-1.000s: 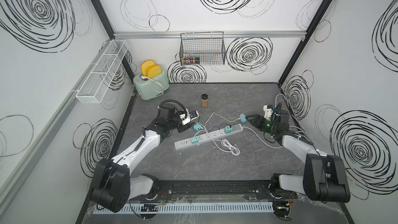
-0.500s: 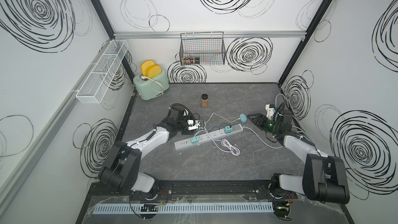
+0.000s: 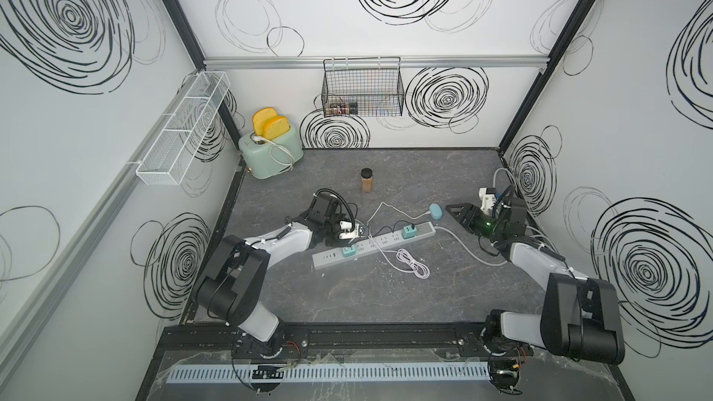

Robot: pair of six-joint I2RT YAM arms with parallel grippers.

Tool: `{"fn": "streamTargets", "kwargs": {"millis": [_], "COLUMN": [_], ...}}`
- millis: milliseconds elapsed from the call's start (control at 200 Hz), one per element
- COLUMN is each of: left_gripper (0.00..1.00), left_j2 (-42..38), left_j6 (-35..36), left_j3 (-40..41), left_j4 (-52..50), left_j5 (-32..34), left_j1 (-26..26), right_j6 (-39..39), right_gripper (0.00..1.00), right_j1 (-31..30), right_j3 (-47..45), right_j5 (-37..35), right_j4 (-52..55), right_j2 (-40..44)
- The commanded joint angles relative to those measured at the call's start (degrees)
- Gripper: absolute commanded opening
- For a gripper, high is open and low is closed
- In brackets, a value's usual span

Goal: Charge the bluetooth headset
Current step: Place the bluetooth headset at the center of the board, then pick up the plug from the center of the board.

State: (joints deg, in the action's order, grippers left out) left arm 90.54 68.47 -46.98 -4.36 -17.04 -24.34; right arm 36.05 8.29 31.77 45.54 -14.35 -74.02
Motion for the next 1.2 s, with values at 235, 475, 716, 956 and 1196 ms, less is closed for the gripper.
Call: {"fn": "streamTargets", "kwargs": {"millis": [235,475,716,956,1196], "left_gripper": [0.38,0.38,0.56,0.65,0.63], "left_j2": [5.18,8.34,12.26,14.27,16.83], "left_j6": [4.55,5.18,6.18,6.8,5.96], "left_j3": [-5.47,-8.55,-12.48,-14.23,-16.33], "left_j4": [-3.81,-5.81,-8.26,-8.78,-9.39], "left_j5": [2.55,2.1,3.79,5.71,5.7], "left_j1": [-1.55,-2.2,-2.38,-1.73,-1.71], "right_j6": [1.32,1.56,1.94,2.38,2.53], "right_gripper": [0.59,0.59,0.59,0.59,0.59], "right_j1": [2.54,4.43,5.9,6.97,7.41], "right_j3": [-1.53,-2.28,-2.76,-3.11,-3.56], "right_j5": [2.53,2.99,4.16,5.26,5.7], "right_j4": [-2.55,-2.78,-3.14,-3.75,-4.44], "right_j2": [0.62,1.51,1.73,1.53,1.04]}}
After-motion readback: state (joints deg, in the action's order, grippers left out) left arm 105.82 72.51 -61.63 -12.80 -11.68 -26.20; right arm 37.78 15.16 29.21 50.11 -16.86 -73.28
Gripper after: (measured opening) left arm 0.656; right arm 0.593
